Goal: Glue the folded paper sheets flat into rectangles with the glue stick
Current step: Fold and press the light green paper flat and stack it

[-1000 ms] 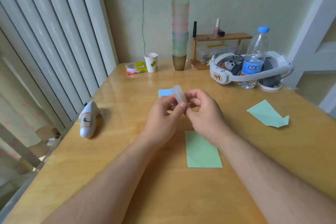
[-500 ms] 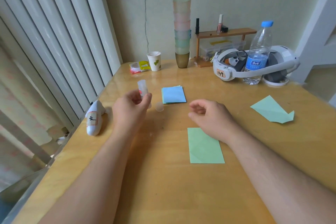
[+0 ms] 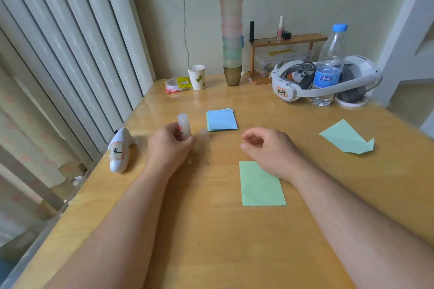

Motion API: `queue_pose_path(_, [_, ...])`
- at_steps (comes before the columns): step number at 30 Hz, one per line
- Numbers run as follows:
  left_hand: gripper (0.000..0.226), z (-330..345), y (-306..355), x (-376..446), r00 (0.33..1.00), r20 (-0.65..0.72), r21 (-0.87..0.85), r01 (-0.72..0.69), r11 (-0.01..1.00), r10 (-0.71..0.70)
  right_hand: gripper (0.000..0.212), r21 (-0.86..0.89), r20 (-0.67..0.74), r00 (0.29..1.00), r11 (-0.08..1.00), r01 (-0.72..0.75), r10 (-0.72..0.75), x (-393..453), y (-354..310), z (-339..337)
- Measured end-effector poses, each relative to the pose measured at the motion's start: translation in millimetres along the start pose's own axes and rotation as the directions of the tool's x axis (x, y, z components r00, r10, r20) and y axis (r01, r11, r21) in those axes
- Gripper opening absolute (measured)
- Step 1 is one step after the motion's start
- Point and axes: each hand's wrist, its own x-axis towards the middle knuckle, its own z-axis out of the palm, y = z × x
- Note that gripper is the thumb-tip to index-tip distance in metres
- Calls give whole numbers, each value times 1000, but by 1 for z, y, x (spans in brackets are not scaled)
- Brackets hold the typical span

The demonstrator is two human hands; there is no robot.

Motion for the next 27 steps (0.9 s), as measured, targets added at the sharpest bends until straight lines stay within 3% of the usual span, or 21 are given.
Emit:
queue_pose_path(2, [57, 3, 1, 0, 1000, 12, -32, 14, 999, -14, 19, -5, 6, 1000, 1000, -1, 1, 0, 0, 0])
queue_pose_path(4, [84, 4, 5, -3, 996, -94, -105, 1, 995, -11, 18, -3, 7, 1000, 1000, -9, 9, 0, 1, -1])
queue_pose_path(6, [81, 8, 17, -14, 967, -228, -92, -141, 986, 117, 18, 5, -2, 1000, 1000, -11, 11, 0, 0, 0])
queue_pose_path(8, [72, 15, 32, -32, 903, -247, -18, -366, 930, 351, 19, 41, -11, 1000, 999, -21, 22, 1, 0, -1])
queue_pose_path(10, [61, 28, 43, -51, 801, -125, 15, -589, 808, 586, 21, 100, 0, 998, 994, -55, 55, 4, -1, -7])
queue_pose_path(12, [49, 43, 48, -62, 686, 13, 19, -727, 686, 727, 20, 110, -11, 998, 992, -62, 64, 7, -2, -23])
queue_pose_path(14, [38, 54, 49, -65, 592, 95, 0, -804, 594, 801, 21, 32, -51, 998, 998, -45, 47, 3, -2, -52])
queue_pose_path(16, [36, 61, 49, -65, 529, 155, -20, -843, 538, 835, 33, -180, -57, 997, 982, -54, 44, -10, 6, -87])
queue_pose_path(18, [37, 64, 47, -65, 514, 175, -30, -850, 526, 840, 45, -496, -60, 995, 863, -95, 75, -27, 23, -119])
queue_pose_path(20, [37, 65, 47, -65, 532, 162, -32, -839, 543, 831, 57, -657, -72, 980, 730, -188, 187, -44, 45, -143])
queue_pose_path(23, [36, 65, 48, -64, 561, 153, -34, -820, 571, 814, 60, -637, -83, 953, 720, -276, 293, -60, 74, -160])
queue_pose_path(27, [36, 64, 47, -65, 579, 160, -28, -807, 590, 799, 28, -548, -169, 969, 801, -243, 178, -62, 95, -161])
